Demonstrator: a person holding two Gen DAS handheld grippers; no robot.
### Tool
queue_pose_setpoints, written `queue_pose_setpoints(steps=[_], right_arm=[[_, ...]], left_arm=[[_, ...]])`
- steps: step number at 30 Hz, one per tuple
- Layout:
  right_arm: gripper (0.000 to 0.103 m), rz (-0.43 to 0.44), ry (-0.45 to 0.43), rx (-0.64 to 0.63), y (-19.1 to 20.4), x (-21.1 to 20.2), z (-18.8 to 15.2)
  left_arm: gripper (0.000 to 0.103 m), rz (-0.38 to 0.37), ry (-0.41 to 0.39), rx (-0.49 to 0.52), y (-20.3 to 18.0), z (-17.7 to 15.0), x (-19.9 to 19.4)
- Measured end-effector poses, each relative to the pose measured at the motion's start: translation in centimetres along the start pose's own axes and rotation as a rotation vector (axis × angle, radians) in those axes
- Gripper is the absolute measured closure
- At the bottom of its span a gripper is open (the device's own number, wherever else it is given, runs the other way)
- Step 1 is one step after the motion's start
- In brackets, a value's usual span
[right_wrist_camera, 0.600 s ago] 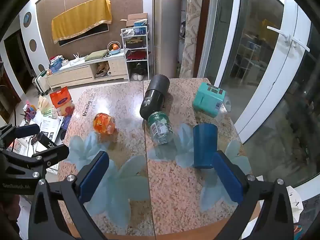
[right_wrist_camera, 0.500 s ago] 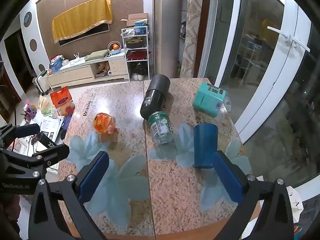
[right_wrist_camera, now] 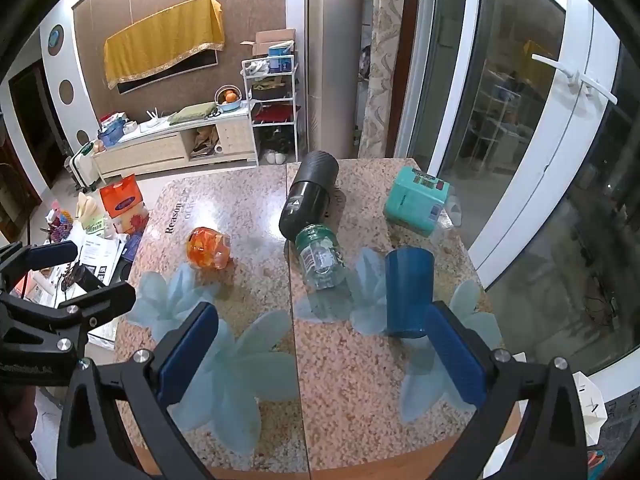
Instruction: Flip cup upright
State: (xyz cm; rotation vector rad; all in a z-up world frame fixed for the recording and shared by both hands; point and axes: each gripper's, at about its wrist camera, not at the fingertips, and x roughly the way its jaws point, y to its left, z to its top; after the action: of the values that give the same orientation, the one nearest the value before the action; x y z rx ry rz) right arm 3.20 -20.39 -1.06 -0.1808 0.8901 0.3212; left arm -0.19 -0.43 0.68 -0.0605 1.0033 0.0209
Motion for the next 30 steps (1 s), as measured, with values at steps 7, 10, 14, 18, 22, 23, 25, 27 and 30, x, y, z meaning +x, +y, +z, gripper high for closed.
queue_pose_setpoints(steps=[7,10,14,18,22,23,25,27,30], right_arm=[[0.0,-0.001,0.012,0.003,-0.2,-0.2,0.1],[0.0,-0.001,0.014,0.004,-0.1,0.0,0.0],[0.0,-0.001,0.018,0.005,-0.1,0.0,-0.1],[0.0,-0.002,0.011,0.014,-0.5,-0.1,0.0],[0.0,0.002,0.012,0.023,-1.1,-0.3,0.3],[0.0,0.003,0.014,0.025,-1.3,-0.3,0.5],[0.0,0.004,0.024,0.028,-1.6,-0.1,0.7],[0.0,0.004,0.033,0.031,-2.1,0.2,0.9],[0.0,0.002,0.057,0.035,-2.9,0.9,1.2]], left_arm=[[0.0,-0.012,0.01,0.002,-0.1,0.2,0.2],[0.0,-0.012,0.01,0.003,-0.1,0.1,0.3],[0.0,-0.017,0.011,0.002,0.0,0.2,0.3],[0.0,-0.014,0.016,0.006,-0.1,0.4,0.8],[0.0,-0.016,0.03,0.007,-0.4,0.6,1.4],[0.0,-0.016,0.037,0.006,-0.4,0.7,1.7],[0.0,-0.015,0.048,0.002,-0.5,1.0,2.2],[0.0,-0.014,0.064,-0.005,-0.6,1.3,2.9],[0.0,-0.022,0.091,-0.023,-0.5,1.6,4.1]])
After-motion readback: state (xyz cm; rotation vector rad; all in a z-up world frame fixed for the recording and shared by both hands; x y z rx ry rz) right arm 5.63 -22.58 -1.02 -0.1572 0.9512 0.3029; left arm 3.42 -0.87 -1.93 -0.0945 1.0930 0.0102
